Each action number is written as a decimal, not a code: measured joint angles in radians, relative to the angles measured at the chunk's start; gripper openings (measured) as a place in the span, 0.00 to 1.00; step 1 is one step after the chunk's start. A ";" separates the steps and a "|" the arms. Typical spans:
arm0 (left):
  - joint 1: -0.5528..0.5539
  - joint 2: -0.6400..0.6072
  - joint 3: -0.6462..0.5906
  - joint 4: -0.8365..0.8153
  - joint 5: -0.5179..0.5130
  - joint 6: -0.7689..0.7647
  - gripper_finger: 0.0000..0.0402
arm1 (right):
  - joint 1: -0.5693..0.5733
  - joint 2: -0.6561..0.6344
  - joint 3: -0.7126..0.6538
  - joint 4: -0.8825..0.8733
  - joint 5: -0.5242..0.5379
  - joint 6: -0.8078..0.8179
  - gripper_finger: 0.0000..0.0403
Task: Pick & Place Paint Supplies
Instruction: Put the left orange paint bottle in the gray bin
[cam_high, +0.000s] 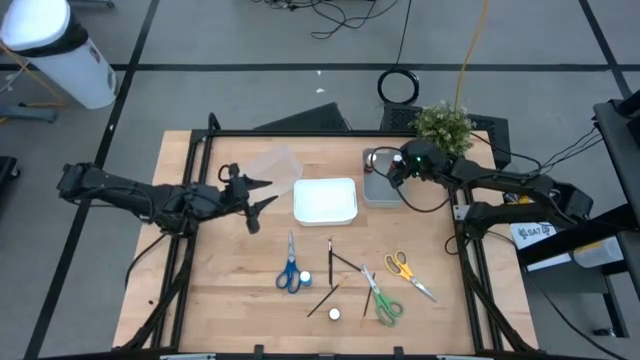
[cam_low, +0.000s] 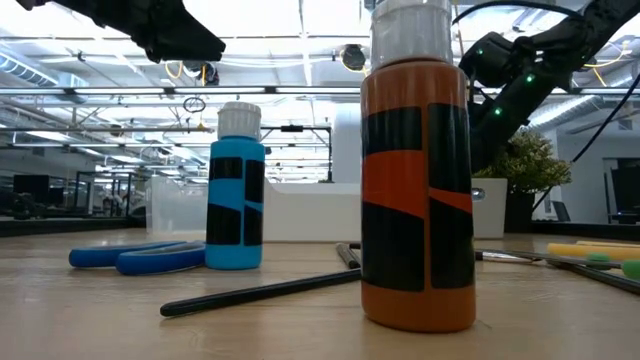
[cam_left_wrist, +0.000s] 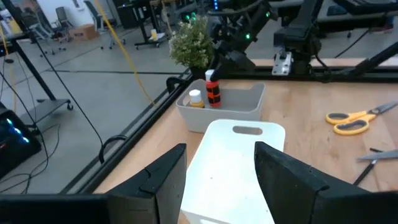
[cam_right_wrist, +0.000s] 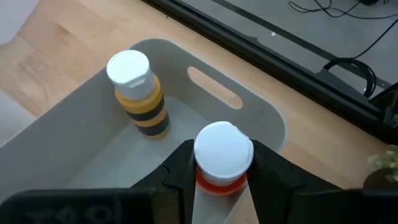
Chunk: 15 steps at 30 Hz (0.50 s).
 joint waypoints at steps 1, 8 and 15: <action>0.000 0.003 0.000 0.000 0.000 -0.004 0.51 | -0.001 0.000 -0.001 0.000 -0.001 0.000 0.26; 0.000 0.003 0.000 0.000 0.000 -0.027 0.52 | -0.001 0.015 -0.001 0.015 -0.001 0.000 0.26; 0.000 0.003 0.000 0.001 0.048 -0.032 0.48 | -0.001 0.088 0.000 0.065 -0.002 -0.005 0.26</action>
